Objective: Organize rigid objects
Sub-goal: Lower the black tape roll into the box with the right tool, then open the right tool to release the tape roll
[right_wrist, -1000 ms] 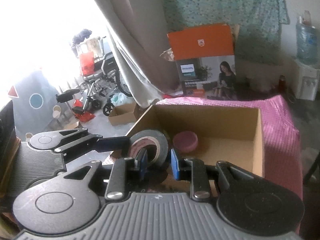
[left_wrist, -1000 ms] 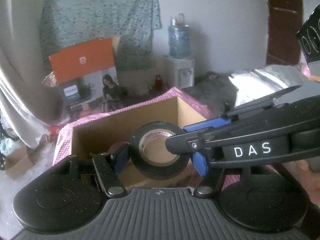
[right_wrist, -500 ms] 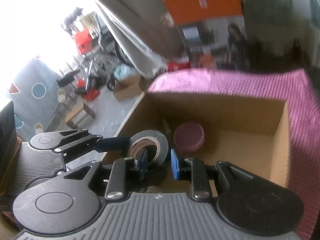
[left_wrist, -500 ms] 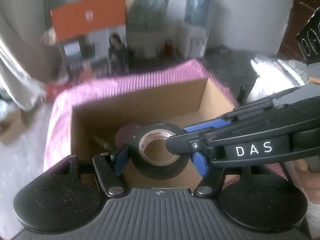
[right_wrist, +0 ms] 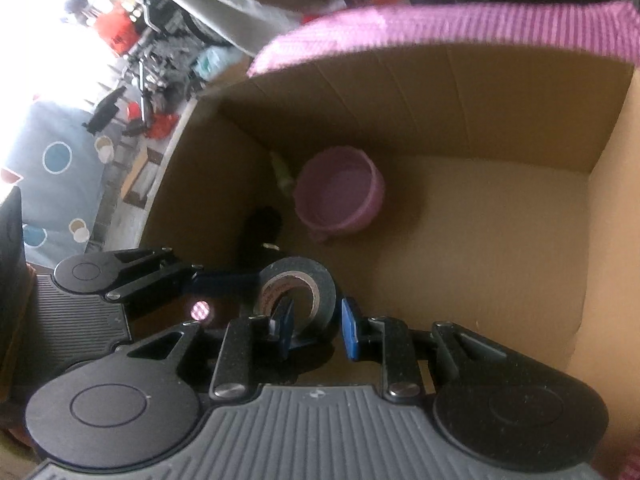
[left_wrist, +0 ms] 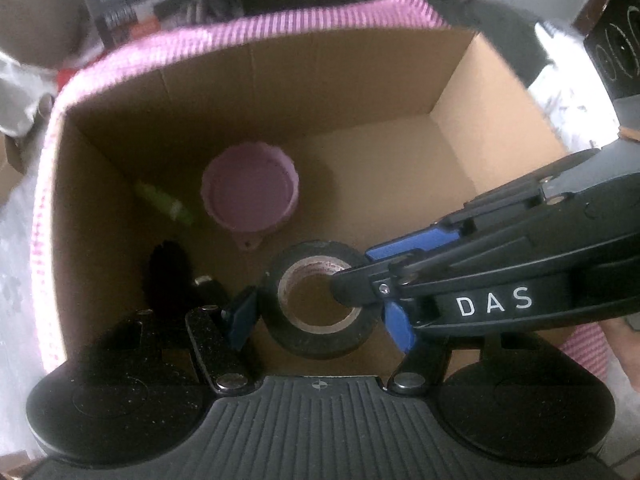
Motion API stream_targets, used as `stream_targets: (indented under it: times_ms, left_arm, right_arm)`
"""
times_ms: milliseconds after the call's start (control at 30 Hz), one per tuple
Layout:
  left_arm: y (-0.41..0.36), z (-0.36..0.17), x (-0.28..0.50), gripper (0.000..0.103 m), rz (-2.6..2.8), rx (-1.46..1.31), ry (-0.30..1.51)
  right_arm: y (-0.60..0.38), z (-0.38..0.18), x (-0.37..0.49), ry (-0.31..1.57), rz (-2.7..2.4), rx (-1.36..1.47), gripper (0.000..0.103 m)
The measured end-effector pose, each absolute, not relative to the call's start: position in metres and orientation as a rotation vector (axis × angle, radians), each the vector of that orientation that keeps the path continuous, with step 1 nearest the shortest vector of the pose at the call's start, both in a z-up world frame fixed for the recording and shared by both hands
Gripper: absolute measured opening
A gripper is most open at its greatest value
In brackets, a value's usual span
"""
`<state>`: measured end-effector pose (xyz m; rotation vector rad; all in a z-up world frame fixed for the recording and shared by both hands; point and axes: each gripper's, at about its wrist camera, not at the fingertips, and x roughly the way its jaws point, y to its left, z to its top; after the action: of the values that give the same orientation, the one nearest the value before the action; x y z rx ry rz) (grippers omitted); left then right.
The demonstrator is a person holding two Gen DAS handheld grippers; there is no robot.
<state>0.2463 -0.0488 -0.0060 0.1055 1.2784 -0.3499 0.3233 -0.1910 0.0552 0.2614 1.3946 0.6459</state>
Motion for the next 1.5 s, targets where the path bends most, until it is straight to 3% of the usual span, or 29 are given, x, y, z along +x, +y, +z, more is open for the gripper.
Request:
stream_targets:
  times_ms: [300, 567, 733, 800, 967, 1033, 1100, 1300, 1500]
  left_arm:
    - [-0.042, -0.032, 0.261, 0.067, -0.316, 0.069, 1.417]
    - [-0.038, -0.019, 0.256, 0.071, -0.291, 0.065, 1.363]
    - [-0.035, 0.007, 0.239, 0.075, -0.269, 0.072, 1.265]
    - [-0.033, 0.022, 0.230, 0.079, -0.265, 0.079, 1.203]
    - [-0.035, 0.060, 0.210, 0.086, -0.300, 0.055, 1.073]
    - [-0.033, 0.075, 0.198, 0.092, -0.317, 0.031, 1.006]
    - [-0.030, 0.092, 0.178, 0.099, -0.315, 0.000, 0.918]
    - [-0.033, 0.117, 0.125, 0.103, -0.329, -0.078, 0.731]
    - [-0.031, 0.111, 0.079, 0.103, -0.351, -0.170, 0.663]
  right_arm:
    - [-0.183, 0.028, 0.339, 1.511, 0.649, 0.238, 0.028]
    - [-0.186, 0.028, 0.342, 1.494, 0.661, 0.308, 0.030]
    - [-0.198, 0.054, 0.335, 1.389, 0.674, 0.354, 0.031]
    - [-0.208, 0.071, 0.329, 1.322, 0.670, 0.372, 0.038]
    - [-0.234, 0.130, 0.291, 1.097, 0.585, 0.349, 0.069]
    - [-0.246, 0.160, 0.263, 0.976, 0.553, 0.335, 0.090]
    - [-0.258, 0.186, 0.232, 0.848, 0.526, 0.310, 0.103]
    - [-0.276, 0.238, 0.146, 0.574, 0.456, 0.176, 0.103]
    - [-0.283, 0.242, 0.089, 0.521, 0.372, 0.068, 0.103]
